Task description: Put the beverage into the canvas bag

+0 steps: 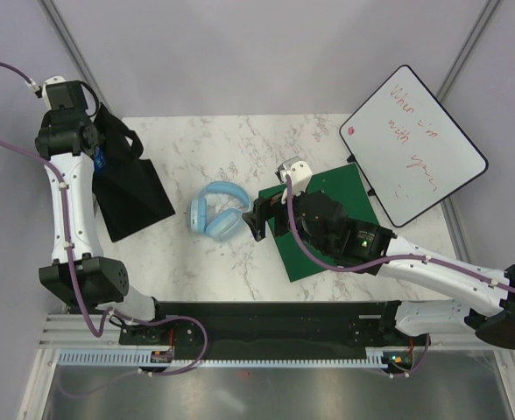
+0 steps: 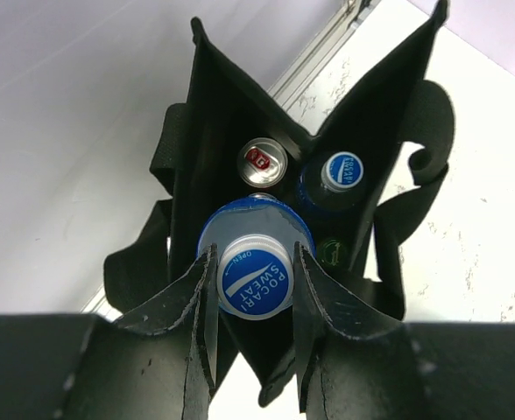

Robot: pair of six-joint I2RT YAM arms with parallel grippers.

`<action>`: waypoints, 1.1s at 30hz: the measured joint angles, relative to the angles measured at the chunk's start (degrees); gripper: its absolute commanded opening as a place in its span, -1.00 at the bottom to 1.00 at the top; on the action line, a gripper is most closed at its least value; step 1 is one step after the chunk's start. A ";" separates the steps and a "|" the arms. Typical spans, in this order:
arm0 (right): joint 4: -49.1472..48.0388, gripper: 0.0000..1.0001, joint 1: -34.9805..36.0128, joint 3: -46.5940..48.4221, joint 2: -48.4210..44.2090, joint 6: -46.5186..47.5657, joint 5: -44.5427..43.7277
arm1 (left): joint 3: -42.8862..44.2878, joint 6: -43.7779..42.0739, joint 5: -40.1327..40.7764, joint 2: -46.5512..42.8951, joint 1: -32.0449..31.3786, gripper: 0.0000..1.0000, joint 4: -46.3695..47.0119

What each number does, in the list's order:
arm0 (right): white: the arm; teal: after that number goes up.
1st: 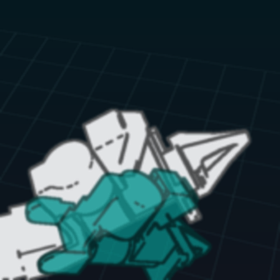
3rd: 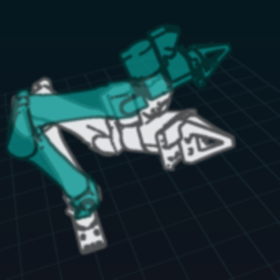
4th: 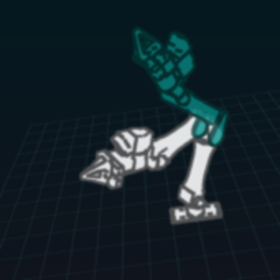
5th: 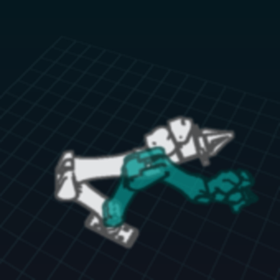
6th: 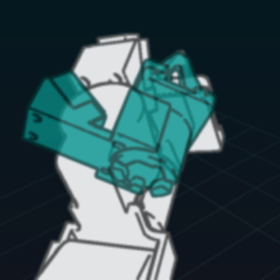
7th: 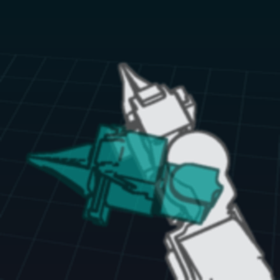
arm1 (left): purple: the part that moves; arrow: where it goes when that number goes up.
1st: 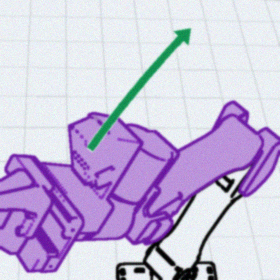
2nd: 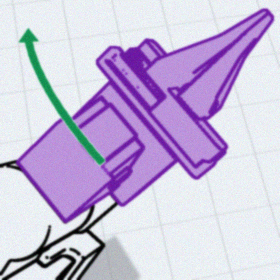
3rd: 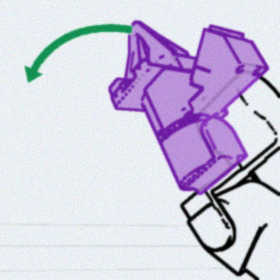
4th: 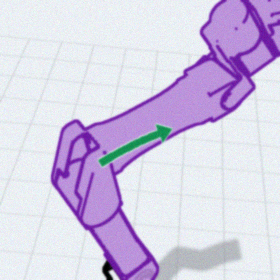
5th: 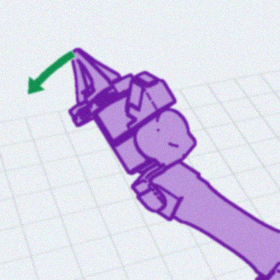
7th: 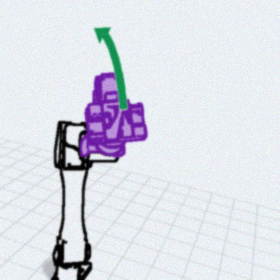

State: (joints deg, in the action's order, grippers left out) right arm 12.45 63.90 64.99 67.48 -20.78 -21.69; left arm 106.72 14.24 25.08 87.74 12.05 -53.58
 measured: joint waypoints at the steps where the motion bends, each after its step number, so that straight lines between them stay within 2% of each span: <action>1: 0.02 0.96 -0.02 0.00 0.00 0.00 -0.02 | -0.46 0.02 -0.55 0.00 0.50 -0.95 0.20; 14: -0.74 0.96 -0.02 0.00 0.63 0.02 0.24 | -5.35 0.81 -8.94 -0.87 7.56 -0.95 7.74; 33: -1.73 0.96 -0.02 0.00 2.12 0.07 0.61 | -6.19 0.04 -11.78 -1.27 8.00 -0.95 10.75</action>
State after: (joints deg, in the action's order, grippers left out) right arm 10.72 63.88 64.99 69.60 -20.71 -21.08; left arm 100.53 14.28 13.30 86.48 20.05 -42.83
